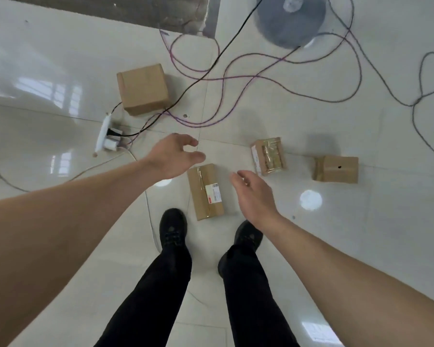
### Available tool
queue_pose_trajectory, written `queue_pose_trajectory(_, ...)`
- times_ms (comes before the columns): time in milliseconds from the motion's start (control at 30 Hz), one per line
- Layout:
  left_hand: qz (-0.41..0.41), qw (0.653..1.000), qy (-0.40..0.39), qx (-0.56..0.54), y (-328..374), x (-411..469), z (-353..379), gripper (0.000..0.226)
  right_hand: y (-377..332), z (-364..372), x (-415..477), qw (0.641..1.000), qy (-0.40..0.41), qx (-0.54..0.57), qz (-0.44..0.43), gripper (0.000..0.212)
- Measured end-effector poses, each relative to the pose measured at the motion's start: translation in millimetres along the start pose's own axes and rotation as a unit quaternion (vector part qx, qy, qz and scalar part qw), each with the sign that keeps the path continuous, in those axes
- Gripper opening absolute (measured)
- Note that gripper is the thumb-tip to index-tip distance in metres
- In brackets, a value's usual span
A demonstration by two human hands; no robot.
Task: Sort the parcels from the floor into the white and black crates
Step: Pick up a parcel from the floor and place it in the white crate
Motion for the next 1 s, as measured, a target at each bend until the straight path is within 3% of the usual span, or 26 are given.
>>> queue_pose_trajectory(233, -0.033, 0.997, -0.041, 0.052, -58, 127, 88, 0.059, 142, 106, 56, 0.981, 0.012, 0.085, 0.175, 0.054)
queue_pose_trajectory(333, -0.027, 0.994, -0.058, 0.083, -75, 171, 126, 0.072, 191, 141, 76, 0.96, 0.032, 0.124, 0.251, 0.064)
queue_pose_trajectory(433, -0.02, 0.993, -0.07, 0.095, -86, 206, 158, 0.059, 227, 173, 94, 0.932, 0.06, 0.172, 0.314, 0.078)
queue_pose_trajectory(500, -0.001, 0.99, -0.073, 0.122, -94, 225, 174, 0.056, 242, 188, 104, 0.914, 0.07, 0.209, 0.339, 0.069)
queue_pose_trajectory(600, 0.001, 0.983, -0.072, 0.168, -103, 242, 188, 0.072, 244, 195, 117, 0.9, 0.102, 0.243, 0.346, 0.049)
queue_pose_trajectory(700, -0.057, 0.988, -0.044, 0.135, -105, 241, 183, 0.074, 235, 184, 123, 0.906, 0.153, 0.236, 0.316, 0.077)
queue_pose_trajectory(800, -0.115, 0.991, -0.043, 0.056, -106, 225, 165, 0.063, 215, 157, 119, 0.916, 0.197, 0.212, 0.277, 0.088)
queue_pose_trajectory(900, -0.161, 0.985, -0.028, -0.049, -101, 195, 142, 0.039, 184, 126, 109, 0.914, 0.224, 0.223, 0.254, 0.072)
queue_pose_trajectory(1000, -0.188, 0.972, -0.004, -0.142, -88, 156, 117, 0.039, 149, 94, 94, 0.904, 0.256, 0.256, 0.227, 0.059)
Point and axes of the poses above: each hand's wrist, its own x-axis towards the middle knuckle, its own z-axis out of the palm, y = z × x, the point moved 2 cm from there along x, towards the middle knuckle, and after that the axes turned 13 degrees about -z, right-handed, at the moved point
